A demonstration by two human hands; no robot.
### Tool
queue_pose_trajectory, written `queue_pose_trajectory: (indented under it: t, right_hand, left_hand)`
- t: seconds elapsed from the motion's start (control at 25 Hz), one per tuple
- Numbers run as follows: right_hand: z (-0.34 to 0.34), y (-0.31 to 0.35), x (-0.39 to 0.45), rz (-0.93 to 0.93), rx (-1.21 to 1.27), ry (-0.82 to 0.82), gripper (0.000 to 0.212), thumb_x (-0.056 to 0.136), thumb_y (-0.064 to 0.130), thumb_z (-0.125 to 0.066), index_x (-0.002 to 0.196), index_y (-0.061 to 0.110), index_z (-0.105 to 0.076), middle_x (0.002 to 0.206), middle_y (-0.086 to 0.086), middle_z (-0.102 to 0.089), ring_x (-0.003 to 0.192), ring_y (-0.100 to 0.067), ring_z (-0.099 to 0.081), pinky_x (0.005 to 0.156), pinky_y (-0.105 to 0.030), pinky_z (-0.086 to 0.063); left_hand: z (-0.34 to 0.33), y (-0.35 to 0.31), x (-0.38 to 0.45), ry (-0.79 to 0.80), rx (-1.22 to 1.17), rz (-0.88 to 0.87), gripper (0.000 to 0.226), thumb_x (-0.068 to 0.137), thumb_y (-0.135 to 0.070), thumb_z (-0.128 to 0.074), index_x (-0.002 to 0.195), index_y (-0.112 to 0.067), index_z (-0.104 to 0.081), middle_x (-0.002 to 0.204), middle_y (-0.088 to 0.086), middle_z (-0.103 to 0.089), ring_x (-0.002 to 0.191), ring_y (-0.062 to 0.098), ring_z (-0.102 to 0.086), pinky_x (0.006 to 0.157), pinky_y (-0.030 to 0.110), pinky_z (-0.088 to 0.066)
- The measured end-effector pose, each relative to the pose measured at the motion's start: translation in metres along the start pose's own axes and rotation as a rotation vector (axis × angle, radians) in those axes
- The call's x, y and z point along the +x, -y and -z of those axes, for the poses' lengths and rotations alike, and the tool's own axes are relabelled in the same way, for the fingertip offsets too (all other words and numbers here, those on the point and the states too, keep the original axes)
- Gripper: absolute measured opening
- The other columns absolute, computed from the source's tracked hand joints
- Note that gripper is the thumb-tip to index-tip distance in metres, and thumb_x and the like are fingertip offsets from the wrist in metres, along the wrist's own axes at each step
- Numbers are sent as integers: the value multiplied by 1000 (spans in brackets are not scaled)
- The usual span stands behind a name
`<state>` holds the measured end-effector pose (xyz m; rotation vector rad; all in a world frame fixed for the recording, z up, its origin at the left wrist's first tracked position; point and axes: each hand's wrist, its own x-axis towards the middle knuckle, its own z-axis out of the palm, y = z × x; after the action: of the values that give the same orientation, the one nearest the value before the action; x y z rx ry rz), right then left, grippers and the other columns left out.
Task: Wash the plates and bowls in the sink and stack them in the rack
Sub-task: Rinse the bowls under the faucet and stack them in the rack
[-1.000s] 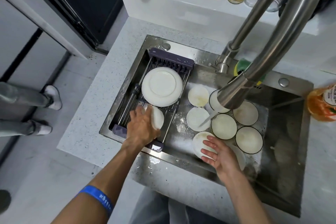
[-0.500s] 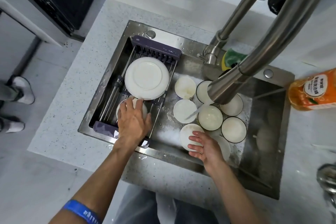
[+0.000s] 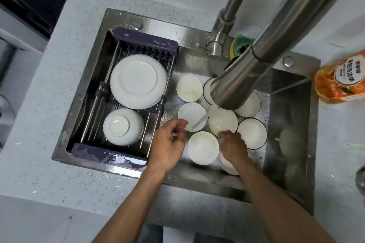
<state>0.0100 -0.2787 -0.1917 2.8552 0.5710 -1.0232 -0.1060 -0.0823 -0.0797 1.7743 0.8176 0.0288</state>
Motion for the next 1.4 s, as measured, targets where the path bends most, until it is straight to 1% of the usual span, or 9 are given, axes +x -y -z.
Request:
queue_pose_trajectory:
  t: [0.16, 0.32, 0.48, 0.72, 0.92, 1.0, 1.16, 1.28, 1.4]
  right_hand:
    - [10, 1, 12, -3, -10, -9, 24, 95, 27, -51, 112, 26, -67, 118, 1, -66, 108, -29, -59, 83, -33, -47]
    - [24, 35, -11, 152, -148, -203, 31, 88, 23, -55, 118, 20, -60, 121, -3, -61, 112, -29, -53, 92, -37, -43]
    - [-8, 61, -32, 339, -14, 388, 47, 87, 25, -58, 134, 24, -55, 139, -5, -56, 126, -27, -52, 104, -33, -44]
    - [-2, 77, -32, 353, -223, 245, 23, 90, 17, -58, 110, 9, -68, 110, -10, -70, 103, -30, -65, 83, -32, -51]
    - [22, 62, -44, 55, 886, 89, 33, 86, 6, -64, 59, 17, -49, 58, 2, -41, 58, -14, -39, 58, -31, -31]
    - [36, 70, -57, -90, 1254, 93, 25, 90, 5, -63, 69, 15, -58, 64, 1, -49, 65, -14, -43, 62, -32, -36]
    - [73, 108, -68, -229, 1787, 63, 9, 98, 13, -58, 96, 15, -66, 82, -1, -70, 75, -20, -61, 66, -37, -46]
    - [94, 122, -72, -301, 2004, 30, 24, 102, 17, -50, 123, 13, -62, 106, -8, -73, 81, -19, -69, 64, -32, -51]
    - [102, 113, -82, -313, 2201, 22, 32, 103, 22, -47, 130, 9, -58, 119, -14, -70, 108, -29, -68, 87, -42, -55]
  left_hand:
    - [2, 8, -4, 59, 71, -25, 18, 92, -10, -61, 105, -18, -70, 100, -14, -68, 85, -2, -61, 79, 21, -53]
    - [4, 8, -2, 7, -13, 84, 19, 91, -3, -61, 102, -15, -70, 98, -12, -71, 83, 3, -63, 77, 15, -50]
    - [5, 10, 1, 24, -5, 128, 22, 89, 2, -59, 98, -15, -69, 96, -11, -70, 82, -1, -61, 80, 12, -49]
    - [5, 13, -6, 30, -31, 136, 26, 89, 3, -59, 103, -14, -72, 93, -13, -69, 81, -6, -60, 78, 7, -46]
    - [5, 13, -8, 5, -107, 214, 17, 93, 1, -60, 97, -12, -71, 90, -8, -69, 84, 6, -62, 79, 5, -45]
    - [3, 9, -12, 24, -116, 244, 18, 94, -2, -60, 96, -18, -69, 97, -7, -70, 91, 11, -65, 77, 6, -47]
    - [-1, -3, -10, 63, -74, 210, 39, 99, -22, -55, 138, -27, -52, 144, -5, -49, 132, 14, -48, 113, 32, -38]
    - [-3, -26, -3, 70, -74, 169, 52, 103, -34, -48, 152, -23, -35, 156, -5, -31, 144, 9, -27, 121, 30, -20]
    - [-14, -41, 8, 90, -202, 225, 57, 101, -44, -49, 153, -28, -33, 157, -4, -34, 142, 12, -34, 118, 29, -26]
